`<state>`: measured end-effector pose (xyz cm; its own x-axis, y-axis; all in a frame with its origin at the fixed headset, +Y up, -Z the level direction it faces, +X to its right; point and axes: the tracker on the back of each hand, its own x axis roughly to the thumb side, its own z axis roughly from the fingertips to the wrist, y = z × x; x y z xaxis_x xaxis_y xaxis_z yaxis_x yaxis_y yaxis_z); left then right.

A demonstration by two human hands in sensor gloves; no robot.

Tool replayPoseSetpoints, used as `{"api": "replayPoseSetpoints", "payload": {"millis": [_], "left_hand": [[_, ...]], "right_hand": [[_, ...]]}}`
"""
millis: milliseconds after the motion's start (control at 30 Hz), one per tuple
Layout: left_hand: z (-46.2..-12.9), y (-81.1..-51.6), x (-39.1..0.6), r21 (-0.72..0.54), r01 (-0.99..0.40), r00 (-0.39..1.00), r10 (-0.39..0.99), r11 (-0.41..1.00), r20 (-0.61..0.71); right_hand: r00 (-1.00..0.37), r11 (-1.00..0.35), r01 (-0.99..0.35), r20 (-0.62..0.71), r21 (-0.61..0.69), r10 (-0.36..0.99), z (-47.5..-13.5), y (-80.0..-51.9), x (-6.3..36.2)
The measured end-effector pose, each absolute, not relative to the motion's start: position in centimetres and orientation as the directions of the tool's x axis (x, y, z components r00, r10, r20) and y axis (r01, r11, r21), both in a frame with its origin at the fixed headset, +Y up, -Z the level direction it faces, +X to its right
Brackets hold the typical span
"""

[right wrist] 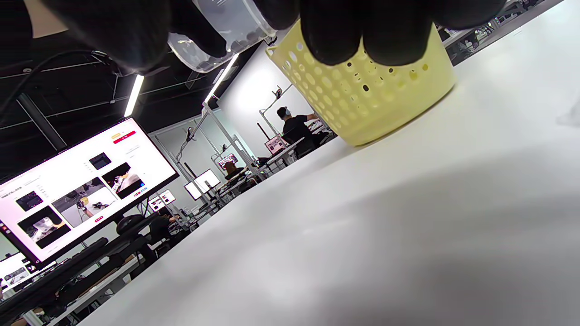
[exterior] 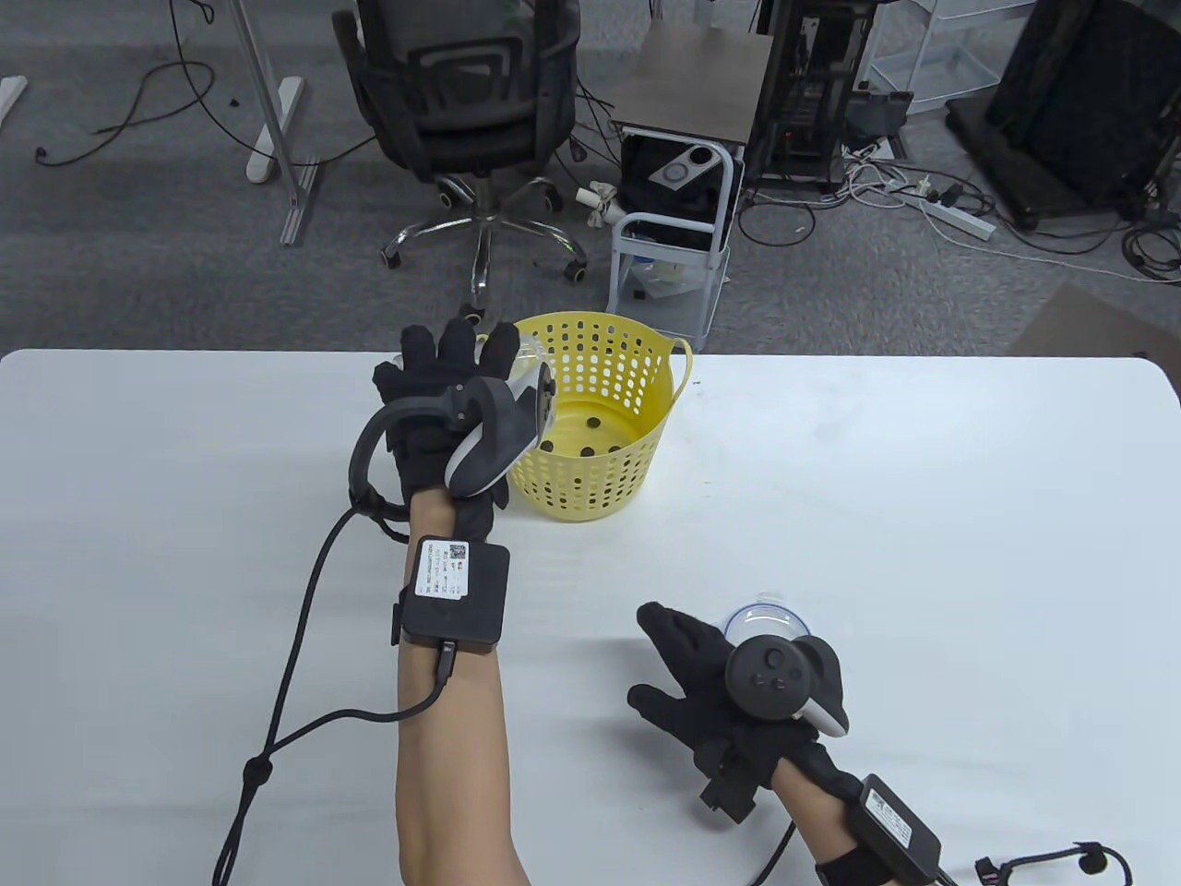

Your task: Pour Go stones into a laundry basket

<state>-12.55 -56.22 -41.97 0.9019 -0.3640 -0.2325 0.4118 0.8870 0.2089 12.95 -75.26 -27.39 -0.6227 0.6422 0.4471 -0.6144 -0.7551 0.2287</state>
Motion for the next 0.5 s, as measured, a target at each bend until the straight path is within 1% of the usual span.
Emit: {"api": "replayPoseSetpoints", "payload": {"millis": [500], "left_hand": [[-41.91,-56.11,-12.45,0.21,0.409,0.904,-0.364,0.888,-0.223]], "right_hand": [[-0.625,-0.752,-0.617,0.437,0.232,0.647,-27.49,-75.21,13.15]]}}
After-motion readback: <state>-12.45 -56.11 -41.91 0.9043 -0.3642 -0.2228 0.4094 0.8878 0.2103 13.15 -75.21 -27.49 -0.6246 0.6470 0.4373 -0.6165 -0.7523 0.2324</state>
